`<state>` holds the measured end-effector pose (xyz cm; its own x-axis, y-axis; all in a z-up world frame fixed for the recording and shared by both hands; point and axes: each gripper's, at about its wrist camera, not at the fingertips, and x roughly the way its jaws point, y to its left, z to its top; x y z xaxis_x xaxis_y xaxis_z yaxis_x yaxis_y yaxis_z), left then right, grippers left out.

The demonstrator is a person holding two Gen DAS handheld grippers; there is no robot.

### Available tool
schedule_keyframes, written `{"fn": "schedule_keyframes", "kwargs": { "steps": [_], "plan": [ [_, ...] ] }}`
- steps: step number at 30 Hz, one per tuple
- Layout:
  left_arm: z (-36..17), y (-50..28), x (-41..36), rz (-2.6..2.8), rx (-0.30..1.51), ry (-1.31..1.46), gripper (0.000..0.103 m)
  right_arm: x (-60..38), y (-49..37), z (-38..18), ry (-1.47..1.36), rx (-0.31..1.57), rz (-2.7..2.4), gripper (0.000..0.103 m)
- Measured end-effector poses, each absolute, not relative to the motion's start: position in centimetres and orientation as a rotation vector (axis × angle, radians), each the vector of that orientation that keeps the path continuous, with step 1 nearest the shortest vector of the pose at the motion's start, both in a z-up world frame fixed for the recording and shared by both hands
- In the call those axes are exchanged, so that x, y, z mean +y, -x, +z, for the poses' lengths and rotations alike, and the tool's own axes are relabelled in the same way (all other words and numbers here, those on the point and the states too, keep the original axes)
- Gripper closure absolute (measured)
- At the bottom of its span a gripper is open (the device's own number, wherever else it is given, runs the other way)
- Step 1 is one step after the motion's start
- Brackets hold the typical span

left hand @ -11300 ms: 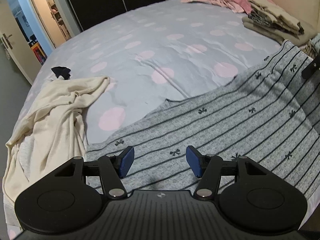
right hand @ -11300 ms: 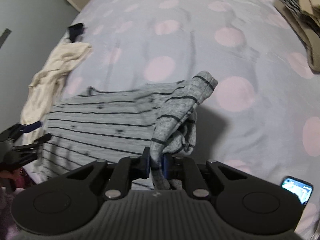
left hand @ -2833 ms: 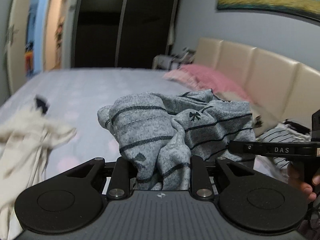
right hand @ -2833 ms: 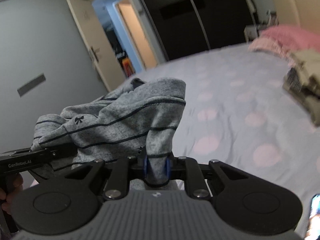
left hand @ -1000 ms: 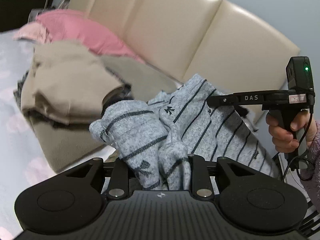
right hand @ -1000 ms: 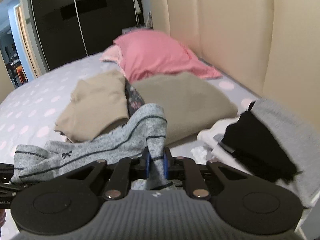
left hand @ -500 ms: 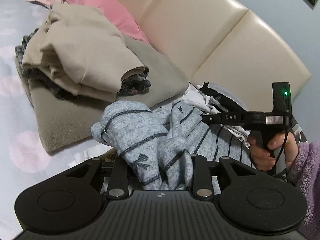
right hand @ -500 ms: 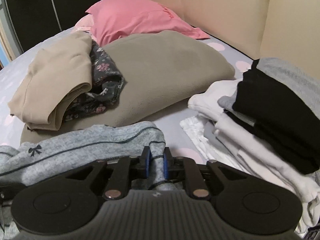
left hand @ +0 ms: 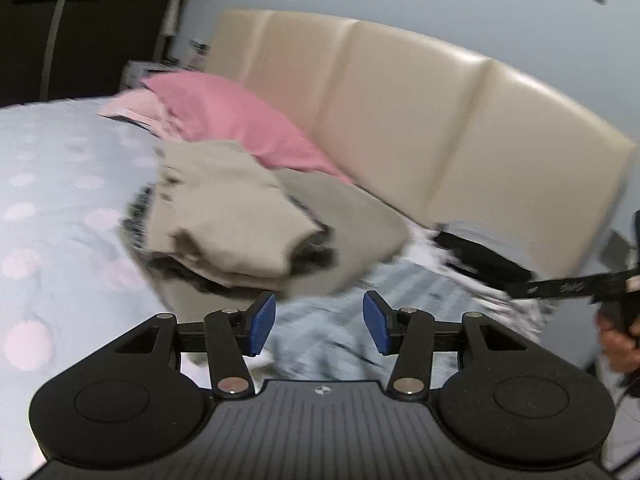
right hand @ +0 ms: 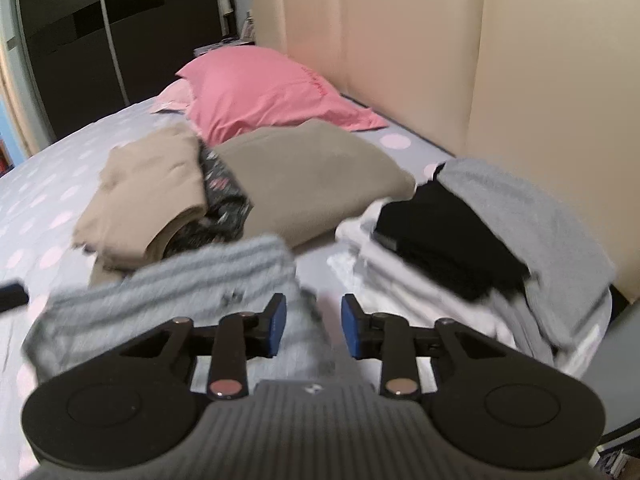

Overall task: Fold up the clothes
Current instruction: 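Lower the grey top beside the clothes stack and open both grippers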

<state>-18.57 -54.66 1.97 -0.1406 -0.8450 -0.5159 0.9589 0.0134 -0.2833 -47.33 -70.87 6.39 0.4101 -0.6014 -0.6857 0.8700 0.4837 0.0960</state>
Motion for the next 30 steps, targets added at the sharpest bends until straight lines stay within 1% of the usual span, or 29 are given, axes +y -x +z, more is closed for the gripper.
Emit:
{"fn": "schedule_keyframes", "kwargs": {
  "steps": [3, 4, 5, 6, 8, 11, 12, 15, 19, 25, 30],
  "plan": [
    [2.1, 20.3, -54.3, -1.621, 0.646, -0.263, 0.059, -68.8, 48.1, 5.5, -0.481, 0.660, -0.928, 0.075],
    [1.4, 20.8, -54.7, -1.606, 0.646, -0.299, 0.061, -68.4, 48.0, 4.9, -0.475, 0.677, -0.919, 0.076],
    [0.8, 21.2, -55.2, -1.591, 0.646, -0.334, 0.069, -68.0, 47.8, 4.2, -0.468, 0.693, -0.911, 0.076],
    [0.1, 21.2, -55.6, -1.573, 0.653, -0.357, 0.072, -67.9, 47.7, 3.5, -0.464, 0.706, -0.914, 0.077],
    [-1.2, 20.6, -56.5, -1.536, 0.676, -0.386, 0.073, -68.1, 47.8, 2.3, -0.483, 0.703, -0.931, 0.078],
    [-2.9, 19.6, -57.9, -1.506, 0.720, -0.401, 0.065, -69.0, 47.9, 1.2, -0.519, 0.682, -0.943, 0.079],
    [-3.2, 19.2, -58.4, -1.498, 0.736, -0.395, 0.061, -69.4, 47.7, 0.9, -0.529, 0.679, -0.948, 0.079],
    [-3.9, 18.5, -59.4, -1.475, 0.774, -0.390, 0.057, -70.2, 47.2, 0.2, -0.549, 0.674, -0.972, 0.079],
    [-3.7, 18.3, -59.7, -1.463, 0.785, -0.398, 0.056, -70.7, 46.7, -0.3, -0.567, 0.664, -1.005, 0.079],
    [-2.9, 17.9, -57.7, -1.474, 0.763, -0.433, 0.056, -69.0, 48.1, 0.6, -0.557, 0.671, -0.976, 0.079],
    [-0.4, 18.8, -55.1, -1.439, 0.650, -0.472, 0.058, -66.8, 50.0, 1.7, -0.547, 0.681, -0.982, 0.078]
  ]
}}
